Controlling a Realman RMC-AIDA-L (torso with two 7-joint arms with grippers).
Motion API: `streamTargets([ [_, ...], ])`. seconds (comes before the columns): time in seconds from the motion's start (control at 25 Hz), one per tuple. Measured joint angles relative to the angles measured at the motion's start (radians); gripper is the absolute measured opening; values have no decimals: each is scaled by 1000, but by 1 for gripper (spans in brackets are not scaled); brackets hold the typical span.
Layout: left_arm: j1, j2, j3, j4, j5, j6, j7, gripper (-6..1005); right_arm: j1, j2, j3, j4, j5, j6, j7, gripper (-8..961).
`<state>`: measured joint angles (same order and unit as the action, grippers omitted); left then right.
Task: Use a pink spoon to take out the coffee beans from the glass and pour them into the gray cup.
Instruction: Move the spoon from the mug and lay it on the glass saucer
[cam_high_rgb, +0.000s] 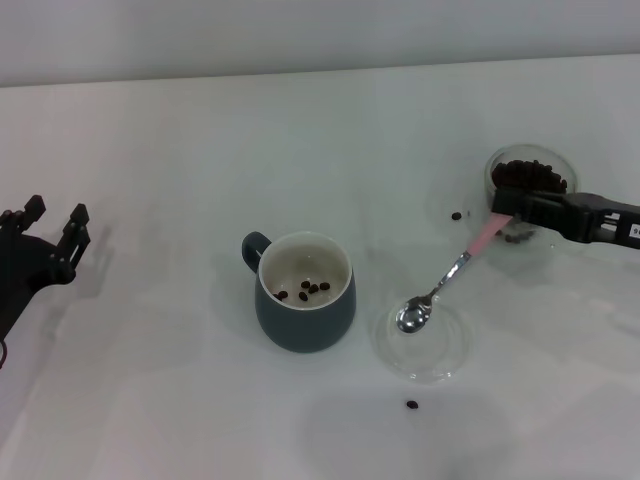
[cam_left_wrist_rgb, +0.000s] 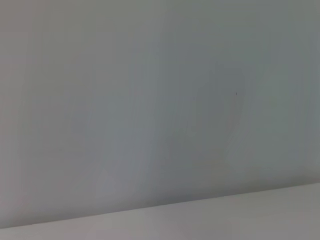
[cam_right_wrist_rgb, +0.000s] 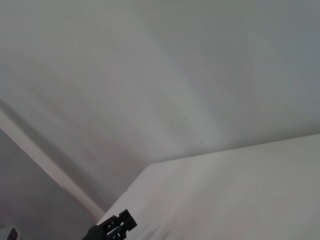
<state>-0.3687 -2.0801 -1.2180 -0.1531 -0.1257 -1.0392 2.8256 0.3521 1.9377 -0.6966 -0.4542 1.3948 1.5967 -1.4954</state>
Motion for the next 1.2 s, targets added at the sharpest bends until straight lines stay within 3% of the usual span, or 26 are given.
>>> streamTargets([
  [1.2, -36, 2, -14, 3, 0, 2, 0, 523, 44, 11, -6, 15, -160, -123, 139, 147],
])
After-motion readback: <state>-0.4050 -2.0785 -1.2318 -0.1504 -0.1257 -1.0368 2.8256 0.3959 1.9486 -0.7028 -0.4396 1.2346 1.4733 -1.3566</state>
